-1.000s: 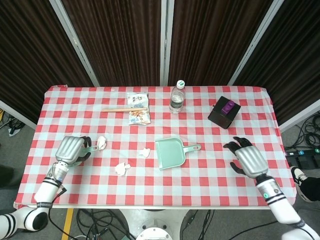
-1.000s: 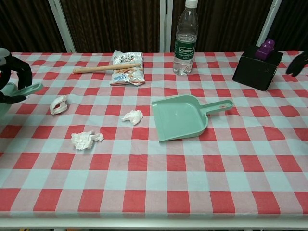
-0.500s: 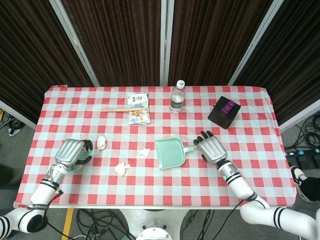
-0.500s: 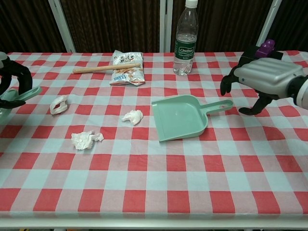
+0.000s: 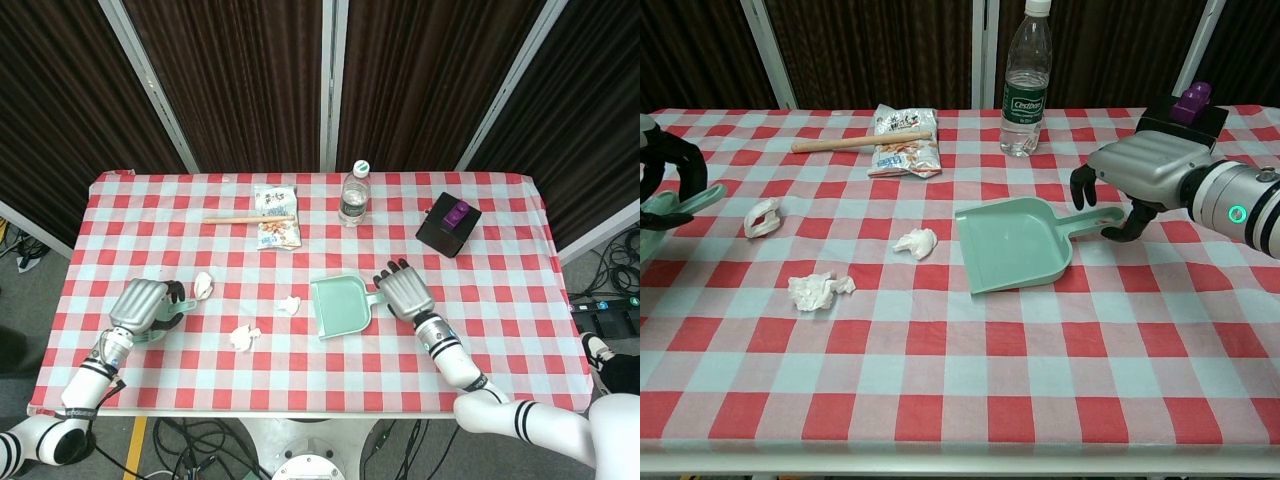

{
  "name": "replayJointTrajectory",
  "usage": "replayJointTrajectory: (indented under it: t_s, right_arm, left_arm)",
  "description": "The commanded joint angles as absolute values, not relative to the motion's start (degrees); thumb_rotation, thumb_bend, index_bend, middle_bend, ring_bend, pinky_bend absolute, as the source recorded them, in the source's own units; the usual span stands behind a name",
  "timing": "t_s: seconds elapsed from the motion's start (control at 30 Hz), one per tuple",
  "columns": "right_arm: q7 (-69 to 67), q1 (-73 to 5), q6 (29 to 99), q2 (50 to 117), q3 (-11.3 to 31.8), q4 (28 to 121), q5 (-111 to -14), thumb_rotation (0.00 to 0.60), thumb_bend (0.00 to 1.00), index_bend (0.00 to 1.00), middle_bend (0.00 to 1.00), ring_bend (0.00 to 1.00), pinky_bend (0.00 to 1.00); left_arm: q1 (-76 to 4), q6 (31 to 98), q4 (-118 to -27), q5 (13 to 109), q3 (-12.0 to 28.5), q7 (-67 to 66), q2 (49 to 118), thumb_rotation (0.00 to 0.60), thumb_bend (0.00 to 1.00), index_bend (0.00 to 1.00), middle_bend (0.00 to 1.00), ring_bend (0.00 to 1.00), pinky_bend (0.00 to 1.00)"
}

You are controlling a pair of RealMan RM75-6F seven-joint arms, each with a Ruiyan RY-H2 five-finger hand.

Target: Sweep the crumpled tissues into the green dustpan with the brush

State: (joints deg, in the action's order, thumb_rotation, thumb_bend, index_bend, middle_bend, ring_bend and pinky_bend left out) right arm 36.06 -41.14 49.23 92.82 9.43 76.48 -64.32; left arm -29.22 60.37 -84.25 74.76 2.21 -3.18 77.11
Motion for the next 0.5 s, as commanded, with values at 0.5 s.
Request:
replayJointTrajectory:
  t_s: [0.5]
  right_arm:
    - [35.5,-43.2,48.9,94.5,8.6,74.9,-61.6,0.600,0.26,0.44,0.42,0.23,0.23]
  left_arm:
    - [-28.9,59.3,-83.4,75.4,2.3,-2.7,77.6,0.600,0.43,0.54,0.52,0.66,0.90]
